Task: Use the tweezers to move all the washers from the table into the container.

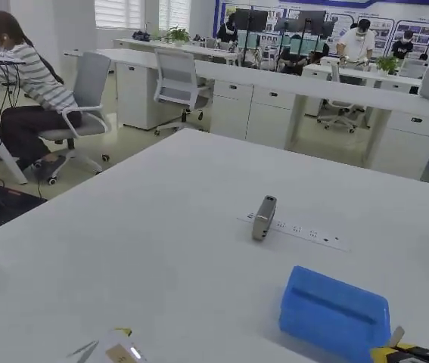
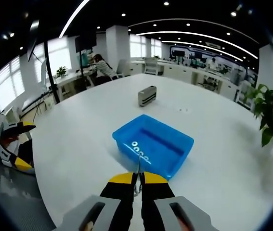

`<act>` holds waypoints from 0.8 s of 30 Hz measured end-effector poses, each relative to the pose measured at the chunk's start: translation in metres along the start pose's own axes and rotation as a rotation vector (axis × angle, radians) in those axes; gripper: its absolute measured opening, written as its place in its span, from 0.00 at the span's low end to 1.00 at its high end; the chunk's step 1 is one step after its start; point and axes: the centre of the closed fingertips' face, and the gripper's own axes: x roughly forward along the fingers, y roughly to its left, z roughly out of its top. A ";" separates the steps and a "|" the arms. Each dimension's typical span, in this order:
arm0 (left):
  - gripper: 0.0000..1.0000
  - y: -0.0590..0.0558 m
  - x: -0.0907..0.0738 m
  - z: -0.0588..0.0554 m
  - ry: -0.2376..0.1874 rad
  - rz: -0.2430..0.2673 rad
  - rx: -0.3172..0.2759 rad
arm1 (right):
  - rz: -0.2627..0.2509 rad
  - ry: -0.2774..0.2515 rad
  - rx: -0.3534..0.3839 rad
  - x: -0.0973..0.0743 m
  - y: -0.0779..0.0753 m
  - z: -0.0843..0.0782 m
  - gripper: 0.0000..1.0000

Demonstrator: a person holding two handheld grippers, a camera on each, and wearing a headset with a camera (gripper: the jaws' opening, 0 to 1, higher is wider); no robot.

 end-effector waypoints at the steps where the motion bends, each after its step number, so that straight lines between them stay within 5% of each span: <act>1: 0.85 -0.001 0.000 -0.001 0.005 -0.007 0.003 | -0.002 -0.012 -0.008 -0.001 0.001 0.004 0.00; 24: 0.87 -0.007 0.003 -0.007 0.046 -0.034 0.024 | -0.038 -0.123 -0.058 -0.003 -0.015 0.071 0.00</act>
